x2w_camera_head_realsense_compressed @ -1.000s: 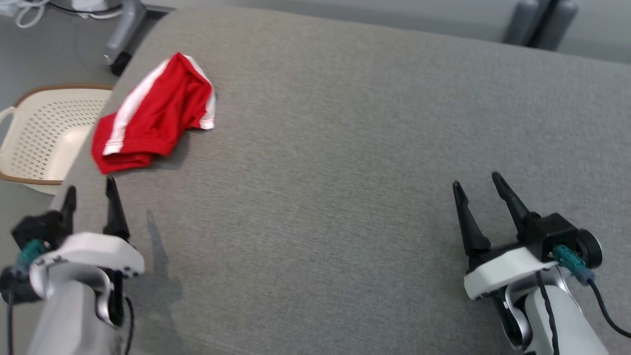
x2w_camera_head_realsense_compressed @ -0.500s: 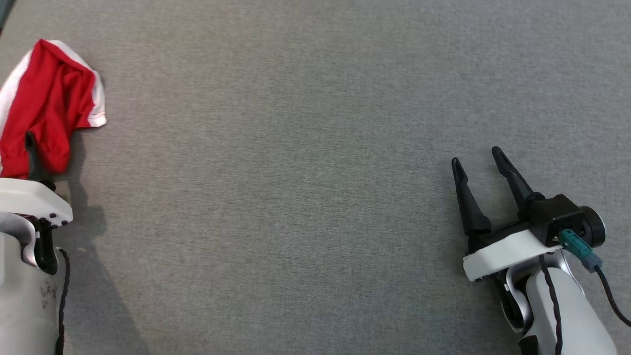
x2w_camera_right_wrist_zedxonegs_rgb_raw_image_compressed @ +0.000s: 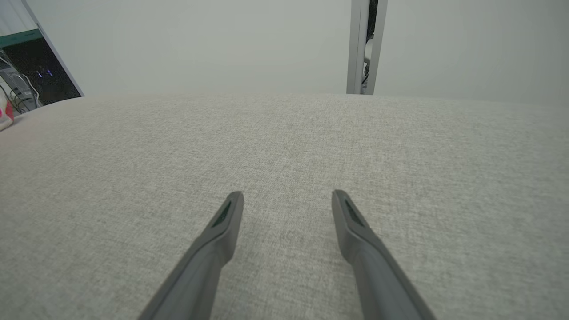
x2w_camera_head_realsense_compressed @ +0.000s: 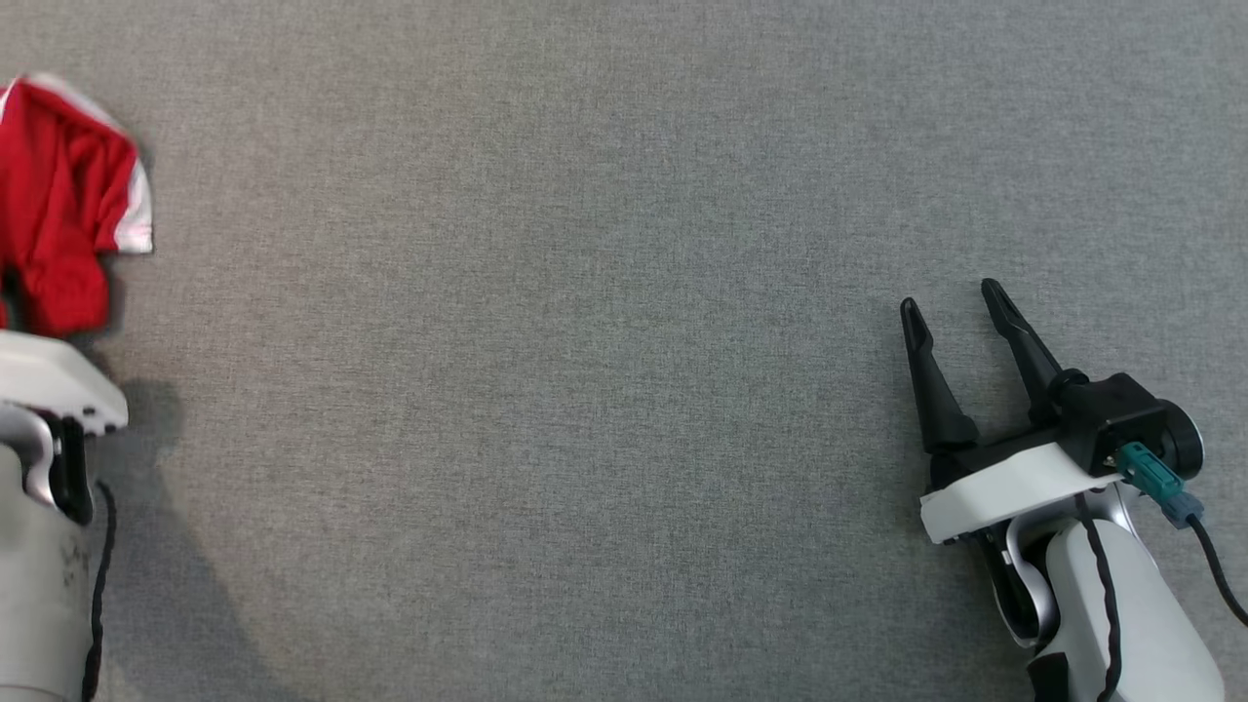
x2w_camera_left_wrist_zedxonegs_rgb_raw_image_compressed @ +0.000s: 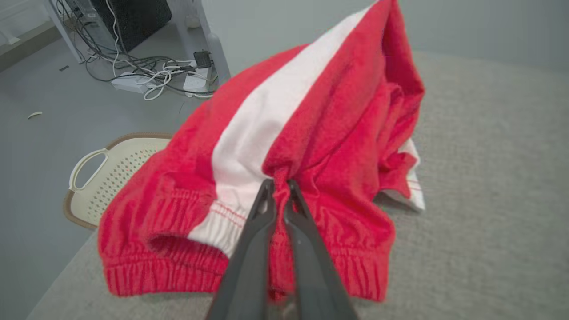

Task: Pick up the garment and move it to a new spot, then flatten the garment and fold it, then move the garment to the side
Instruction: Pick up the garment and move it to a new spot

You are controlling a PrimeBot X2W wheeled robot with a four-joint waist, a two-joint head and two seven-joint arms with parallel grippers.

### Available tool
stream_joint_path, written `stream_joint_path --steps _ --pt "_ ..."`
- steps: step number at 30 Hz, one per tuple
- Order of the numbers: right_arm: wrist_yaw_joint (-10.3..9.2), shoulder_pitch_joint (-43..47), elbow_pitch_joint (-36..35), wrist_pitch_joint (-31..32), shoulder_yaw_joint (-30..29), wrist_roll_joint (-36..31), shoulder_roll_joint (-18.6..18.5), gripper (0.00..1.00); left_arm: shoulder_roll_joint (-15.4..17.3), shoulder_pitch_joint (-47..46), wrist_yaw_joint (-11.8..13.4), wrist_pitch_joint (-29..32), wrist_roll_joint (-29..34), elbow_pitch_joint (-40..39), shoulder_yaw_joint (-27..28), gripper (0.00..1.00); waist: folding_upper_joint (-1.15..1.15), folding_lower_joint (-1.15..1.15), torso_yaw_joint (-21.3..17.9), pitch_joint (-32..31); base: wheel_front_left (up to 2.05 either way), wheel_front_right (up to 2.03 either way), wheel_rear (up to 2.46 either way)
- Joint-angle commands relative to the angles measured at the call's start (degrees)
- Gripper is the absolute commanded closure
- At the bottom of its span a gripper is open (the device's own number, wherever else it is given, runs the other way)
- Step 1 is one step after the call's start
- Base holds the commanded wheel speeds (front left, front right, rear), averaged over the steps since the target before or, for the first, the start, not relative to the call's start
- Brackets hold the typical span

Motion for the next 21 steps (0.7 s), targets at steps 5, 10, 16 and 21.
stream_joint_path --steps 5,10,16,21 --pt "-0.02 0.96 1.01 0.03 -0.33 1.44 -0.55 0.0 -1.18 1.95 -0.82 -0.27 2.66 -11.31 -1.94 1.0 0.0 0.0 0.57 -1.85 0.0 0.0 0.0" --pt "-0.02 0.92 1.58 0.02 0.16 3.62 -0.52 0.0 -3.86 4.38 -1.5 -0.28 6.3 -21.31 -6.15 1.0 0.0 0.0 0.36 -4.52 0.0 0.0 0.0" --pt "-0.02 1.52 2.08 0.02 0.28 6.3 -0.53 0.0 -7.66 6.17 -2.54 -0.29 8.46 -28.67 -12.09 1.0 0.0 0.0 -1.9 -6.94 0.0 0.0 0.0" --pt "-0.02 2.41 2.49 0.02 -0.05 8.06 -0.5 0.0 -10.18 6.53 -3.39 -0.3 7.46 -32.33 -17.65 1.0 0.0 0.0 -5.32 -8.73 0.0 0.0 0.0"
